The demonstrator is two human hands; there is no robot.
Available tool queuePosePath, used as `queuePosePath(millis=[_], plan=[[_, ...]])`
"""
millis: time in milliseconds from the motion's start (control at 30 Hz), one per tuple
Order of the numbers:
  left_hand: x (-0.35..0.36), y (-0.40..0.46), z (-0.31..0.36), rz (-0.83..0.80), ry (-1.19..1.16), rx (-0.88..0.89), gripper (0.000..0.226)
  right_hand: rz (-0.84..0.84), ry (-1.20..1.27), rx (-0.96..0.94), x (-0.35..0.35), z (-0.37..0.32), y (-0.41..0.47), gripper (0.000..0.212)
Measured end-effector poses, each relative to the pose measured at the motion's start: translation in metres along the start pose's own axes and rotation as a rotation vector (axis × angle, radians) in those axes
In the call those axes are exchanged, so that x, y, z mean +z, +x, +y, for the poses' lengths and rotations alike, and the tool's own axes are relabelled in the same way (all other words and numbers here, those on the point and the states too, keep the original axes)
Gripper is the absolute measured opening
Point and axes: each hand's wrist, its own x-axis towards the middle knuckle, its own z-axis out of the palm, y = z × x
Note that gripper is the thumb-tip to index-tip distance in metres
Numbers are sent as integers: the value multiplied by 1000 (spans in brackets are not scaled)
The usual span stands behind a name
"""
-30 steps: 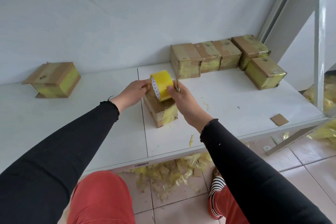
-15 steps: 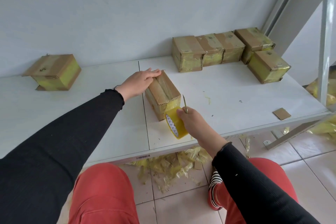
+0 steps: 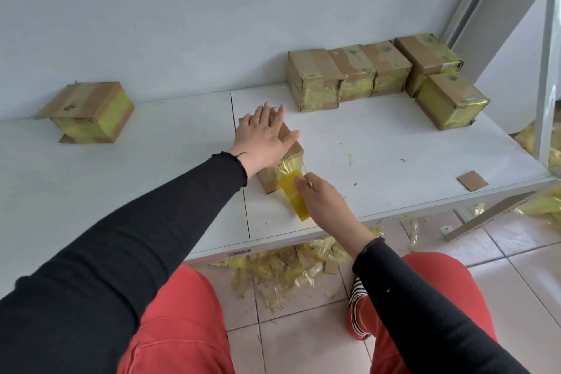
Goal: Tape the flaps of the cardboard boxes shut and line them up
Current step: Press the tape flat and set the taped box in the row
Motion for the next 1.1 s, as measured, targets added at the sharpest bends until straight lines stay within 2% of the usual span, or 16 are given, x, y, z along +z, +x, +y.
queuePosePath(millis=[67, 167, 200, 233, 367, 533, 600, 700, 767, 800, 833, 867, 933, 967, 1033, 1100], plan=[[-1, -5, 0, 38, -141, 29, 80, 6, 41, 14, -1, -1, 2, 44], [0, -27, -25, 148, -707, 130, 69, 0, 125, 17, -5, -1, 5, 43], [4, -35, -37, 164, -808, 138, 73, 0, 150, 17, -6, 0, 5, 43], [9, -42, -49, 174, -797, 153, 77, 5, 168, 21, -7, 1, 5, 43], [31, -55, -69, 109, -478, 207, 106, -2, 239, 24, -7, 3, 4, 42], [18, -50, -59, 176, -568, 117, 107, -13, 275, -71, -20, -13, 1, 54], [5, -44, -55, 143, -725, 45, 96, 46, 343, -154, -38, -31, 0, 50], [-10, -40, -52, -104, -1070, -10, 70, 36, 487, -282, -69, -63, 3, 35], [-13, -45, -47, -297, -1141, -101, 74, -63, 490, -291, -79, -77, 8, 20], [-13, -47, -43, -331, -1146, -159, 77, -98, 468, -287, -80, -82, 10, 16], [-12, -49, -41, -305, -1147, -200, 74, -115, 451, -280, -79, -83, 14, 15], [-11, -49, -40, -201, -1162, -187, 69, -110, 439, -277, -77, -84, 18, 17], [-12, -51, -41, 60, -1227, -24, 67, -77, 424, -284, -73, -85, 23, 22], [-12, -53, -42, 106, -1255, 71, 68, -62, 412, -285, -71, -86, 23, 23], [-8, -57, -43, 56, -1234, 190, 75, -36, 392, -251, -66, -88, 24, 32], [-4, -58, -43, 3, -1100, 231, 88, -36, 417, -210, -60, -90, 25, 36]])
